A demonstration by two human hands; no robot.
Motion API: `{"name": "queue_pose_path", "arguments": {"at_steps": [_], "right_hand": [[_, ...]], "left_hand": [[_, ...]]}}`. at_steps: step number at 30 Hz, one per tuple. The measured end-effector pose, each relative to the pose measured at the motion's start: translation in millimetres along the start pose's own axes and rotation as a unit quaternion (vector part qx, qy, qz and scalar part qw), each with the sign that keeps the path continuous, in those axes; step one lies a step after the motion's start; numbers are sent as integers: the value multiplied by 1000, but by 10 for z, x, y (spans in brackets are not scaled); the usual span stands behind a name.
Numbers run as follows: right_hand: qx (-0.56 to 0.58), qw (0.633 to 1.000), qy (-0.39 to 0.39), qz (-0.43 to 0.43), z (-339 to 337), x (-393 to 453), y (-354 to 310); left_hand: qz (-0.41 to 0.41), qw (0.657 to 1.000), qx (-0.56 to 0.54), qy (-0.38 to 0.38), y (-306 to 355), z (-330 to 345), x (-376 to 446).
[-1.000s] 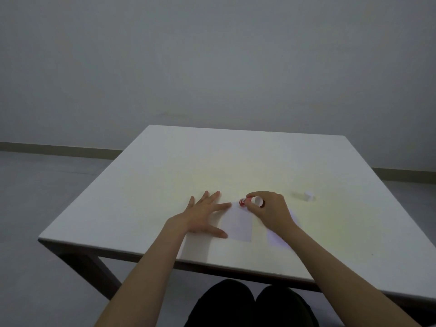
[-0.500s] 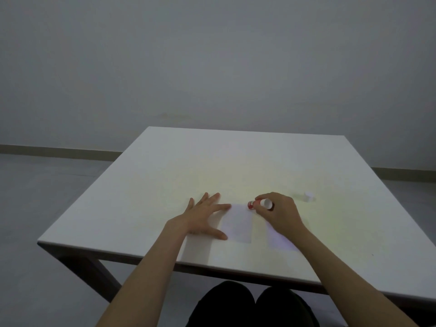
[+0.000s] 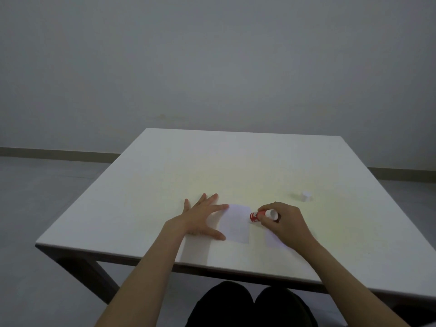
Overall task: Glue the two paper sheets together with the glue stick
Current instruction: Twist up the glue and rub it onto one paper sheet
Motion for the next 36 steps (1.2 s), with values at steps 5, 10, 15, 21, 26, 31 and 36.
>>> {"name": "queue_pose_path", "arguments": {"at_steps": [5, 10, 15, 21, 26, 31, 36], "right_hand": [[43, 998, 45, 0, -76, -132, -5], [214, 962, 91, 145, -143, -253, 44], [533, 722, -23, 440, 204, -483, -45], [659, 589, -82, 460, 515, -509, -488], [518, 754, -57, 401, 631, -482, -568], [245, 939, 13, 241, 466, -672, -413], [198, 962, 47, 185, 342, -777, -306]], "left_hand": [[-2, 1000, -18, 6, 7, -3, -26], [-8, 998, -56, 35, -2, -13, -67], [-25, 985, -161, 57, 61, -124, -209], [15, 903, -376, 205, 595, -472, -399], [-49, 847, -433, 304, 655, -728, -470], [-64, 869, -329, 364, 464, -1117, -198], [-141, 885, -285, 339, 163, -931, 100]]}}
Point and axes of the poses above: each hand's wrist, its own x-axis towards the middle knuckle, its own z-axis out of the palm, y = z × x, the point moved 5 cm from there along x, towards the middle knuckle, and after that the axes turned 13 degrees about y, right-handed, at the moved point
